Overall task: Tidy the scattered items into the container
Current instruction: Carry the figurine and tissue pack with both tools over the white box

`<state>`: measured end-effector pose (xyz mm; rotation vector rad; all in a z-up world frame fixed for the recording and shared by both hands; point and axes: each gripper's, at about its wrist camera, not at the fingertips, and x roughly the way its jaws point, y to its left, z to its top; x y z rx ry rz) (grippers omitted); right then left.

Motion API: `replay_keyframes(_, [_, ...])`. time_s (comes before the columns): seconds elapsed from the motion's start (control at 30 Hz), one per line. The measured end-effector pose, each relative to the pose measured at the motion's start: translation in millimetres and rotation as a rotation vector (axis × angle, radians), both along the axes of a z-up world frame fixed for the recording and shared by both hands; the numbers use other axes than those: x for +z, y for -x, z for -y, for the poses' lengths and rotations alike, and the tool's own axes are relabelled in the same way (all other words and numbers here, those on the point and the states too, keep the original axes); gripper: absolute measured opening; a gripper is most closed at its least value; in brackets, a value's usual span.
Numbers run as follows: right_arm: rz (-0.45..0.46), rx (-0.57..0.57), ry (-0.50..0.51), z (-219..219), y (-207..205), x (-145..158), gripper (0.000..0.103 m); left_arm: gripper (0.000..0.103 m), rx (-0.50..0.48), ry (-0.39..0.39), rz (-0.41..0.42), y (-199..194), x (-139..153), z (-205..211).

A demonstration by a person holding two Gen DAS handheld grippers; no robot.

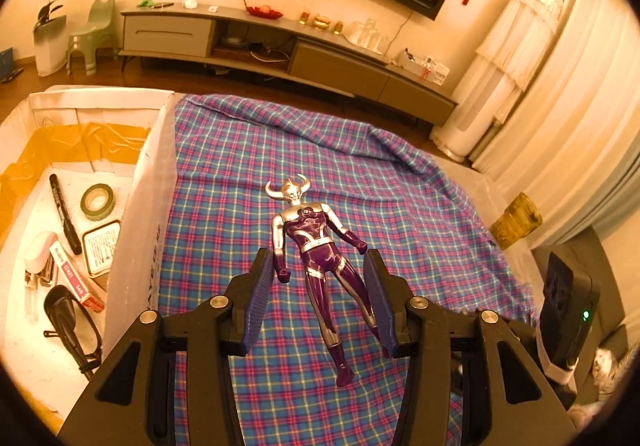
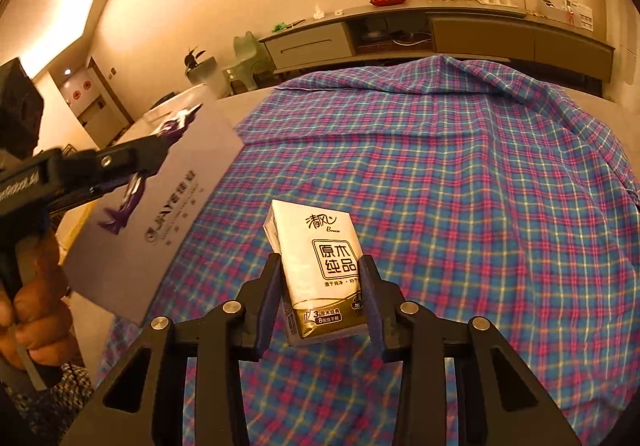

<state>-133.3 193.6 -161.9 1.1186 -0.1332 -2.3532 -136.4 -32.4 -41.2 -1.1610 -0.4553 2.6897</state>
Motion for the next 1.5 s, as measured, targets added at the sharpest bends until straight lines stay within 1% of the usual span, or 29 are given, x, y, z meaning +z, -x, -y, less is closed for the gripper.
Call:
replay_keyframes(0.27, [-0.019, 0.022, 0.046, 12.8, -27.6, 18.8, 0.039, 0.048, 0.011, -0.022, -0.024, -9.8, 12.0, 9.4])
replay_keyframes(0.53, [-0.061, 0.043, 0.079, 27.3, -54.2, 46.6, 0.039, 0.048, 0.027, -0.055, -0.061, -23.6, 26.4, 23.1])
replay_keyframes(0.9, [-0.091, 0.07, 0.098, 49.7, -77.9, 76.9, 0.039, 0.048, 0.099, -0.122, -0.112, -46.3, 45.4, 73.2])
replay_keyframes(1.5, [-0.152, 0.176, 0.103, 122.9, -98.5, 118.0, 0.039, 0.048, 0.243, -0.217, -0.187, -81.1, 60.8, 158.9])
